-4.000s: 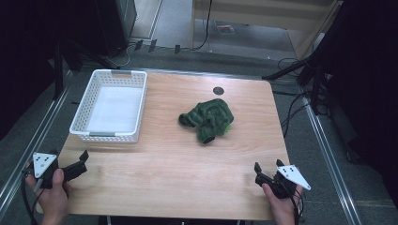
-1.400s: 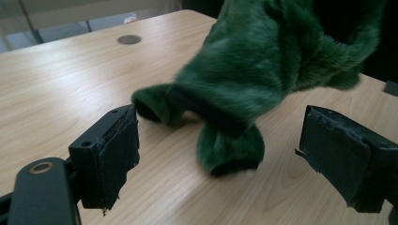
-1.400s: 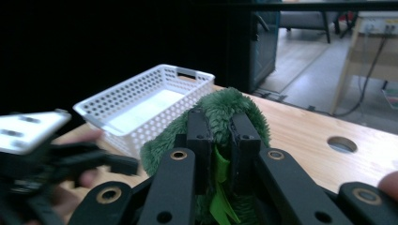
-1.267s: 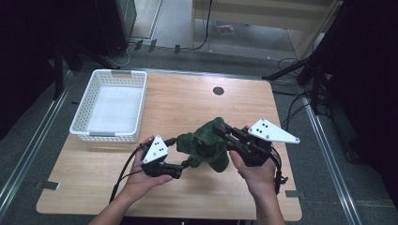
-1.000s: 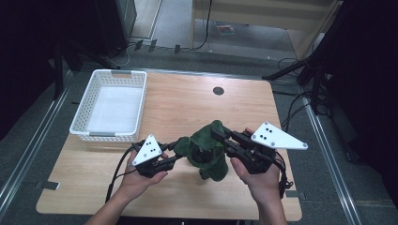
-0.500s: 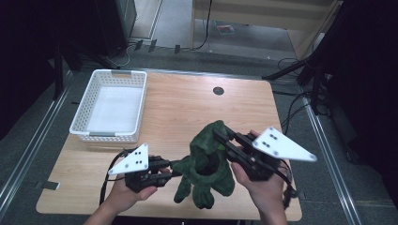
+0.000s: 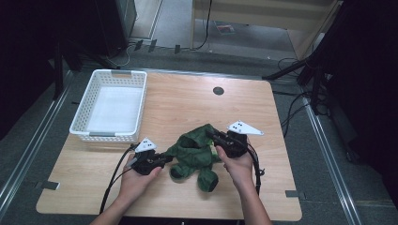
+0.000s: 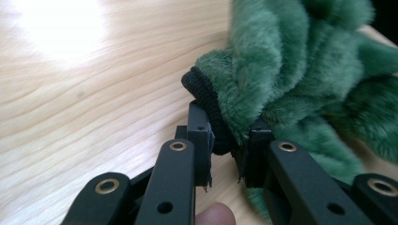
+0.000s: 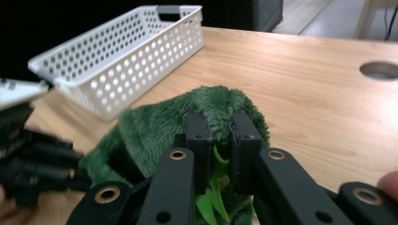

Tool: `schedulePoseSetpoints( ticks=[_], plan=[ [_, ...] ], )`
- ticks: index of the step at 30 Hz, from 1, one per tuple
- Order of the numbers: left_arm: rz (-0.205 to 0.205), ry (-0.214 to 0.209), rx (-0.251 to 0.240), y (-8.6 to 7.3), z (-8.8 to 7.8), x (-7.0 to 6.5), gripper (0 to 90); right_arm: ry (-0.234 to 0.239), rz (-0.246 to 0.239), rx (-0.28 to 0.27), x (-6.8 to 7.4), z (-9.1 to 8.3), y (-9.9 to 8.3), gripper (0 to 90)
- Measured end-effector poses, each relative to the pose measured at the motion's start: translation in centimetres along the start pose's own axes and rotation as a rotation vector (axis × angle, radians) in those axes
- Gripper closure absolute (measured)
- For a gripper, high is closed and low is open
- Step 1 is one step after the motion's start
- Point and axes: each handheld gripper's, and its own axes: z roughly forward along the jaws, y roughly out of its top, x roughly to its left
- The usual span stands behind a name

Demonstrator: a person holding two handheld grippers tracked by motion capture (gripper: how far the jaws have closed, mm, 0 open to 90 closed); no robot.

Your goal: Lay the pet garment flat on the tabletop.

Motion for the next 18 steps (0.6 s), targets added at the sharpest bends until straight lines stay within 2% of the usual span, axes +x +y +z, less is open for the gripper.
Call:
schedulePoseSetpoints(
  ticks=[2,4,6,7,8,9,10,11,13,14,16,17,18],
  plan=[
    [-0.001,0.003,-0.003,0.0,-0.2,0.1,77.0,-0.021,-0.037,0.017,0.4,-0.2,0.0,82.1],
    [-0.010,0.002,-0.007,0.0,-0.3,0.0,76.4,-0.014,-0.014,0.010,0.2,-0.3,-0.1,82.1],
    [-0.001,-0.044,-0.004,0.1,-0.5,-0.1,71.4,-0.009,0.010,-0.008,0.1,-0.4,-0.2,81.9],
    [0.005,-0.069,0.000,0.2,-0.6,-0.2,63.6,-0.001,0.014,-0.011,0.0,-0.4,-0.2,81.4],
    [0.032,-0.105,0.003,0.4,-0.8,-0.6,56.8,-0.001,0.015,-0.012,0.0,-0.5,-0.3,81.3],
    [0.054,-0.116,-0.001,0.5,-1.1,-0.9,37.9,0.005,0.011,-0.026,0.1,-0.7,-0.2,81.2],
    [0.083,-0.135,-0.007,0.8,-1.4,-1.3,37.9,0.005,0.011,-0.026,0.1,-0.7,-0.2,81.2],
    [0.109,-0.156,-0.017,1.1,-1.9,-1.6,28.6,0.018,0.001,-0.050,0.3,-1.0,0.1,81.3],
    [0.158,-0.196,-0.046,1.7,-2.9,-2.0,23.7,0.036,-0.008,-0.064,0.6,-1.4,0.4,81.5],
    [0.174,-0.205,-0.079,2.4,-3.8,-2.0,21.6,0.044,-0.025,-0.071,0.7,-1.5,0.6,81.5],
    [0.171,-0.204,-0.098,2.7,-4.1,-1.8,20.3,0.065,-0.045,-0.082,1.2,-1.8,0.9,81.5],
    [0.149,-0.168,-0.133,3.2,-4.5,-1.4,21.3,0.075,-0.056,-0.085,1.6,-1.9,1.0,81.5],
    [0.149,-0.168,-0.133,3.2,-4.5,-1.4,23.6,0.075,-0.056,-0.085,1.6,-1.9,1.0,81.5]
  ],
)
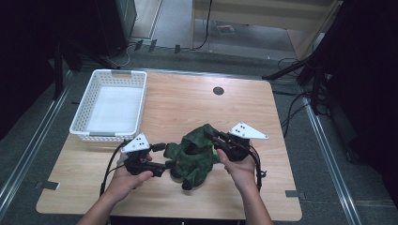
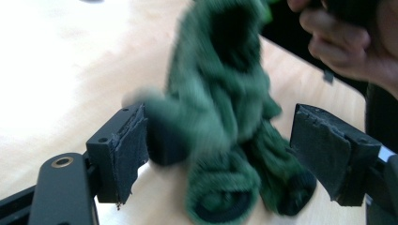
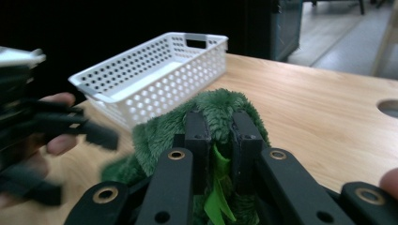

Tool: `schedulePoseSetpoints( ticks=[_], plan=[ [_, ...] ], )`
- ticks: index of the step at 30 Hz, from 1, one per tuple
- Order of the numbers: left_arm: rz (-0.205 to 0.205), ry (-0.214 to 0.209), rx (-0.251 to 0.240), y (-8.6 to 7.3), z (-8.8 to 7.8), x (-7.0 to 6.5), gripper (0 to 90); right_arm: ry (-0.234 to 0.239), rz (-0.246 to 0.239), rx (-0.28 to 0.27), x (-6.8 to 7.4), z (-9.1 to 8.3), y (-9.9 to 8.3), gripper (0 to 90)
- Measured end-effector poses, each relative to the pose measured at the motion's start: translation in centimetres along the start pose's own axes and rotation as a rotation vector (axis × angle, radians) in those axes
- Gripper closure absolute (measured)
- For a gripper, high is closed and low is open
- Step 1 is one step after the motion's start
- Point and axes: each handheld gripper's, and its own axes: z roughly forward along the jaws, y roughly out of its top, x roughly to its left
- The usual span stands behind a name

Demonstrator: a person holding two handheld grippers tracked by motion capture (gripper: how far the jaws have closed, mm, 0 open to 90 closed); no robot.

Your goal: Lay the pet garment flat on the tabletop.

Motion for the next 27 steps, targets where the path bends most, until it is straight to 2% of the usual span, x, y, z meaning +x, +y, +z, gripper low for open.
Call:
schedulePoseSetpoints(
  ticks=[1,2,3,4,6,7,8,9,10,11,12,13,14,15,17,20,21,23,24,25,26,27],
  plan=[
    [-0.005,0.022,-0.010,0.2,0.0,0.2,23.6,0.011,-0.006,-0.003,0.4,0.0,0.1,81.5],
    [-0.006,0.032,-0.016,0.3,0.1,0.3,24.9,0.038,-0.021,-0.006,1.4,0.1,0.4,81.4],
    [0.009,0.047,-0.023,0.5,0.4,0.0,25.0,0.043,-0.032,-0.008,1.8,0.1,0.5,81.3],
    [0.009,0.047,-0.023,0.5,0.4,0.0,25.1,0.053,-0.045,-0.007,2.3,0.2,0.6,81.2],
    [0.043,0.041,-0.032,0.9,0.6,-0.5,25.1,0.064,-0.056,-0.005,2.8,0.2,0.7,80.7],
    [0.068,0.046,-0.030,1.1,0.8,-0.9,30.9,0.085,-0.075,-0.005,3.8,0.3,0.8,80.2],
    [0.093,0.060,-0.027,1.3,1.0,-1.3,30.9,0.085,-0.075,-0.005,3.8,0.3,0.8,80.2],
    [0.108,0.082,-0.018,1.5,1.3,-1.5,40.8,0.125,-0.082,0.002,4.7,0.3,0.9,79.8],
    [0.120,0.098,-0.009,1.7,1.5,-1.7,40.8,0.125,-0.082,0.002,4.7,0.3,0.9,79.8],
    [0.131,0.115,-0.013,1.7,1.6,-1.8,53.6,0.148,-0.092,0.010,5.1,0.3,0.9,78.4],
    [0.126,0.099,-0.014,1.8,1.6,-1.5,66.8,0.156,-0.109,0.014,5.4,0.3,0.9,75.5],
    [0.074,0.060,-0.016,2.0,1.5,-0.8,79.6,0.146,-0.120,0.006,5.5,0.1,0.9,65.2],
    [0.039,0.059,-0.021,2.1,1.3,-0.3,82.0,0.137,-0.115,-0.012,5.4,-0.2,0.9,60.4],
    [0.039,0.059,-0.021,2.1,1.3,-0.3,84.1,0.134,-0.102,-0.031,5.0,-0.5,1.0,58.5],
    [-0.022,0.064,-0.036,2.2,0.8,0.7,85.5,0.130,-0.073,-0.056,4.2,-1.3,1.2,55.0],
    [-0.108,0.058,-0.074,2.2,0.0,1.8,85.9,0.111,-0.061,-0.048,3.6,-1.6,1.0,53.9],
    [-0.128,0.051,-0.081,2.2,0.0,2.0,86.1,0.126,-0.046,-0.020,3.3,-1.5,0.7,52.5],
    [-0.174,0.029,-0.091,2.2,0.0,2.4,86.0,0.146,-0.052,0.050,3.2,-0.7,-0.1,51.5],
    [-0.184,0.019,-0.090,2.1,0.0,2.5,85.8,0.105,-0.077,0.099,3.4,0.1,-0.8,51.9],
    [-0.195,0.007,-0.087,2.0,0.1,2.6,85.6,0.067,-0.087,0.112,3.5,0.6,-1.2,52.4],
    [-0.205,0.000,-0.087,2.0,0.2,2.6,84.9,0.042,-0.053,0.140,3.4,2.2,-2.1,50.3],
    [-0.212,-0.009,-0.084,1.9,0.3,2.6,84.6,0.046,-0.033,0.152,3.3,3.0,-2.5,50.3]
  ],
)
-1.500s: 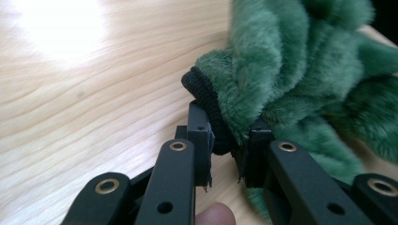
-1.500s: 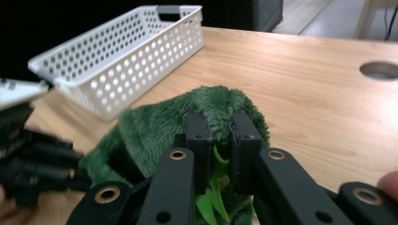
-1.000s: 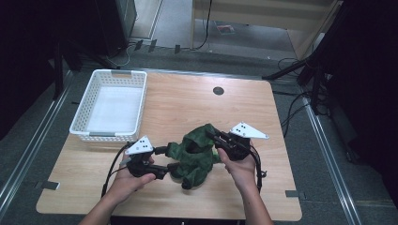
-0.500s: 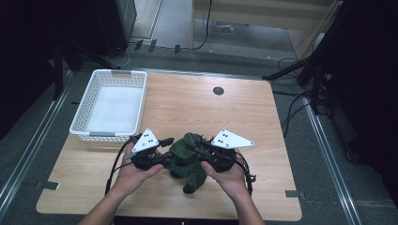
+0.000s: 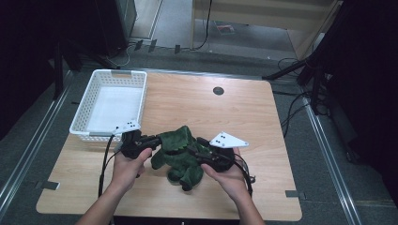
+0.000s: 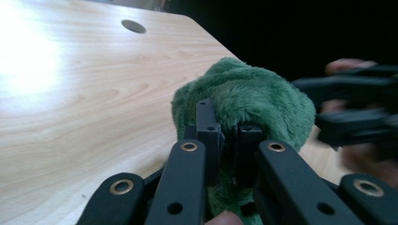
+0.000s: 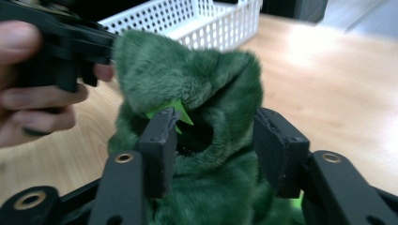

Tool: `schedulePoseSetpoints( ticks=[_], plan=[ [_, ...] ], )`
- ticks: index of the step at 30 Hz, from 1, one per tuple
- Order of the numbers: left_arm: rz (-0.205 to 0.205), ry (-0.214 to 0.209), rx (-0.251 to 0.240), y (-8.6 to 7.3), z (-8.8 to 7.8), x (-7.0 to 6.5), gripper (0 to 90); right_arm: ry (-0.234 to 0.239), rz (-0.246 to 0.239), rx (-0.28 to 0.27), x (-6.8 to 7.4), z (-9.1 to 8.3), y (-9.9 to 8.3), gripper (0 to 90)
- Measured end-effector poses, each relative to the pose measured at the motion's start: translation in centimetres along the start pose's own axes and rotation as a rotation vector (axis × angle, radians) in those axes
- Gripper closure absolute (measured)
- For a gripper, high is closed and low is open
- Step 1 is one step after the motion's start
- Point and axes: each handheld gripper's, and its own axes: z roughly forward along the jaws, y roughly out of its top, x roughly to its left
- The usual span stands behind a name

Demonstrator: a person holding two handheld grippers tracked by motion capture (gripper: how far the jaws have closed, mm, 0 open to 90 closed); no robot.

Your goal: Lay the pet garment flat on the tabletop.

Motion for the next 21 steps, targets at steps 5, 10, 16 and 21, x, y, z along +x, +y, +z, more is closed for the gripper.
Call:
schedulePoseSetpoints(
  ticks=[5,10,16,21],
  plan=[
    [-0.032,-0.037,-0.010,-0.1,0.1,0.1,84.1,-0.143,-0.104,0.086,0.7,3.2,-1.0,69.9],
    [-0.067,0.054,-0.039,0.2,-0.5,0.8,85.2,-0.184,0.025,-0.015,-0.7,1.5,-0.5,88.0],
    [-0.086,0.180,-0.066,1.6,1.4,1.4,86.8,-0.180,0.193,-0.025,-4.9,-0.6,-0.5,88.5],
    [-0.084,0.281,-0.020,3.6,6.6,2.1,81.1,-0.244,0.313,-0.006,-8.4,-0.1,-0.9,88.4]
  ],
)
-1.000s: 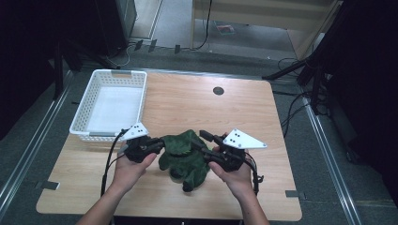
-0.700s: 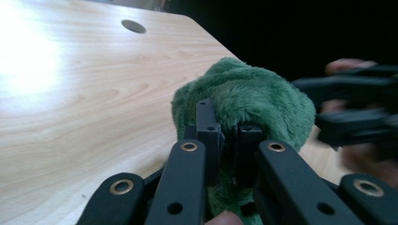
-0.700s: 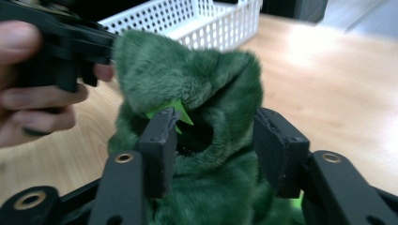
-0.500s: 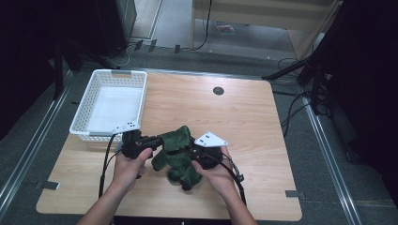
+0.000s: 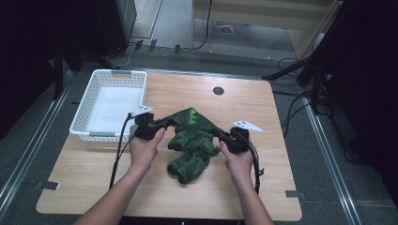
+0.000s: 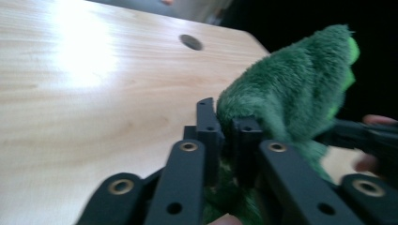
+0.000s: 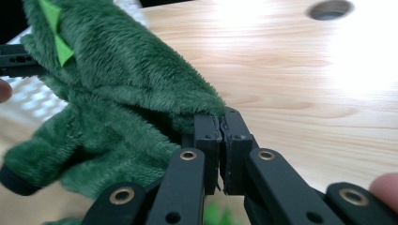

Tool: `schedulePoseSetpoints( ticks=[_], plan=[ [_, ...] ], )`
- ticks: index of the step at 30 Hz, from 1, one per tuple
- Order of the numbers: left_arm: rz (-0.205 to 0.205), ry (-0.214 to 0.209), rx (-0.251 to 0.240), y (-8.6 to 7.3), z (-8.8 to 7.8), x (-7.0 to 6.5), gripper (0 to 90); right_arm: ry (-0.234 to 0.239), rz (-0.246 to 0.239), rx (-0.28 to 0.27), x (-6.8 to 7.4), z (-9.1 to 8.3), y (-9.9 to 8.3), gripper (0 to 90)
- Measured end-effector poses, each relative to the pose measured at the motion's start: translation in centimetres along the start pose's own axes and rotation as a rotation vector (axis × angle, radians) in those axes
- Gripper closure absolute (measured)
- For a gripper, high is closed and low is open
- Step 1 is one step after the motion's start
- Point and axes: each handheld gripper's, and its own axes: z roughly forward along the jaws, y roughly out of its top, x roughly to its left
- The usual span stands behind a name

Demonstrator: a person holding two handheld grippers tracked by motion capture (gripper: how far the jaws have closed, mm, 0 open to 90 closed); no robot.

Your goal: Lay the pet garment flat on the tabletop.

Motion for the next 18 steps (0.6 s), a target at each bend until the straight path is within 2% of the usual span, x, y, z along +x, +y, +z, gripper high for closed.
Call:
schedulePoseSetpoints(
  ticks=[1,2,3,4,5,6,7,8,9,10,11,12,13,15,18],
  plan=[
    [-0.016,0.017,0.015,0.5,1.4,0.2,75.6,-0.038,0.009,0.023,-1.3,1.0,0.4,88.1],
    [-0.004,0.046,0.041,1.1,3.2,0.3,73.6,-0.051,0.013,0.036,-1.7,1.3,0.5,88.0],
    [-0.004,0.046,0.041,1.1,3.2,0.3,68.7,-0.064,0.016,0.043,-2.3,1.7,0.7,87.7],
    [0.016,0.073,0.074,1.3,4.2,0.3,61.7,-0.078,0.027,0.049,-2.9,2.0,0.7,86.8],
    [0.030,0.104,0.104,1.4,5.2,0.4,61.7,-0.078,0.027,0.049,-2.9,2.0,0.7,86.8],
    [0.041,0.133,0.132,1.4,6.2,0.7,54.3,-0.098,0.041,0.086,-3.9,2.8,0.7,78.6],
    [0.036,0.144,0.147,1.4,6.6,0.9,54.3,-0.098,0.041,0.086,-3.9,2.8,0.7,78.6],
    [0.006,0.149,0.178,1.4,7.2,1.4,44.6,-0.110,0.034,0.088,-4.6,3.1,0.6,65.7],
    [-0.014,0.151,0.193,1.4,7.5,1.7,40.6,-0.126,0.036,0.080,-4.7,3.0,0.6,59.8],
    [-0.032,0.151,0.215,1.5,7.7,2.1,40.6,-0.126,0.036,0.080,-4.7,3.0,0.6,59.8],
    [-0.031,0.148,0.230,1.6,7.8,2.5,37.3,-0.141,0.048,0.063,-5.0,2.8,0.7,55.1],
    [-0.019,0.162,0.241,1.7,7.8,2.6,34.1,-0.138,0.085,0.037,-5.8,2.1,0.8,53.5],
    [-0.009,0.176,0.249,1.8,7.7,2.7,34.1,-0.138,0.085,0.037,-5.8,2.1,0.8,53.5],
    [0.000,0.160,0.266,2.0,7.5,2.8,29.0,-0.138,0.103,0.022,-6.1,1.4,0.9,53.0],
    [0.017,0.148,0.296,1.9,7.5,2.7,26.9,-0.106,0.070,0.012,-5.5,1.0,1.3,53.1]
  ],
)
